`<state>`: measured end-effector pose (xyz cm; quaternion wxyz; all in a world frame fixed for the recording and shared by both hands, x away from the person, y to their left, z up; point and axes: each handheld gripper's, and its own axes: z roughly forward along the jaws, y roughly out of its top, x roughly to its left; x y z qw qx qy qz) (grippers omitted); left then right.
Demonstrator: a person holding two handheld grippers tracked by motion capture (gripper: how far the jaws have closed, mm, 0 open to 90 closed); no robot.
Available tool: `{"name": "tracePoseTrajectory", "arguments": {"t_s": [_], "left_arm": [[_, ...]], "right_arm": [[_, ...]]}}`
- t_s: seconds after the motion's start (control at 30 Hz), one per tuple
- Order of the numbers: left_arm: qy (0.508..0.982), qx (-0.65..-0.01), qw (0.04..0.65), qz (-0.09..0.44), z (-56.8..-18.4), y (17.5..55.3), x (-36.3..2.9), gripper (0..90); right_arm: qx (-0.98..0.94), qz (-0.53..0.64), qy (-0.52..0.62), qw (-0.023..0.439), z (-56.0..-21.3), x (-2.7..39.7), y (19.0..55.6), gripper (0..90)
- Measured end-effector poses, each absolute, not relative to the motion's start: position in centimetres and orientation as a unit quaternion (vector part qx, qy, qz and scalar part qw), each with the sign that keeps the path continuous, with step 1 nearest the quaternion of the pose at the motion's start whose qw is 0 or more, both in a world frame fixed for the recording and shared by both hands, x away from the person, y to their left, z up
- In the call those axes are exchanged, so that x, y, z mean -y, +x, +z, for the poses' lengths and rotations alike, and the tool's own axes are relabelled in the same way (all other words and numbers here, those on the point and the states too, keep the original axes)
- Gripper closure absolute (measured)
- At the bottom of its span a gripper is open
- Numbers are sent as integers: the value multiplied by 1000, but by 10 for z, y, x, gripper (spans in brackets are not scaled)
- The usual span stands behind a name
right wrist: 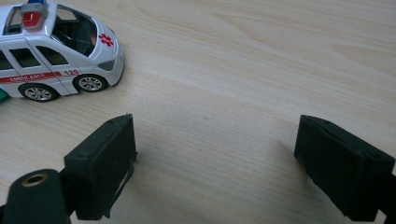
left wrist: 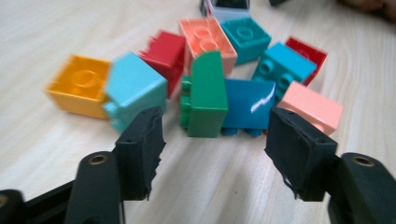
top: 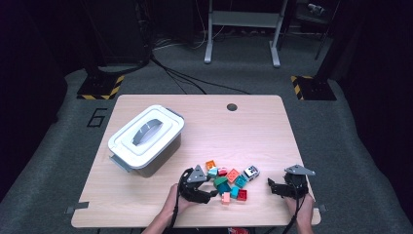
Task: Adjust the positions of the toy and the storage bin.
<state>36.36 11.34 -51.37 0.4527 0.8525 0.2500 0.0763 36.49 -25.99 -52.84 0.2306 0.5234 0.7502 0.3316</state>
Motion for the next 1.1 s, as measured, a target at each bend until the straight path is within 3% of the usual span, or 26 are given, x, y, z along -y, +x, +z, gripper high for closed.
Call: {"name": "tracePoseTrajectory", "arguments": {"t_s": [0.2,0.4,0.47,0.87,1.1], "left_arm": [[847,-272,448,92,-508,386,-125,241],[847,-276,449,74,-515,409,-119,200],[846,-277,451,60,-519,417,-117,146],[857,-249,452,10,-525,427,-87,291],[866,-229,444,16,-519,420,-73,276]], "right_arm": [[-750,332,523,230,-528,260,365,121],[-751,332,523,230,-528,260,365,121],[-751,332,523,230,-528,260,365,121],[-751,332,523,230,-528,260,365,122],[-751,332,523,230,-528,260,365,122]]}}
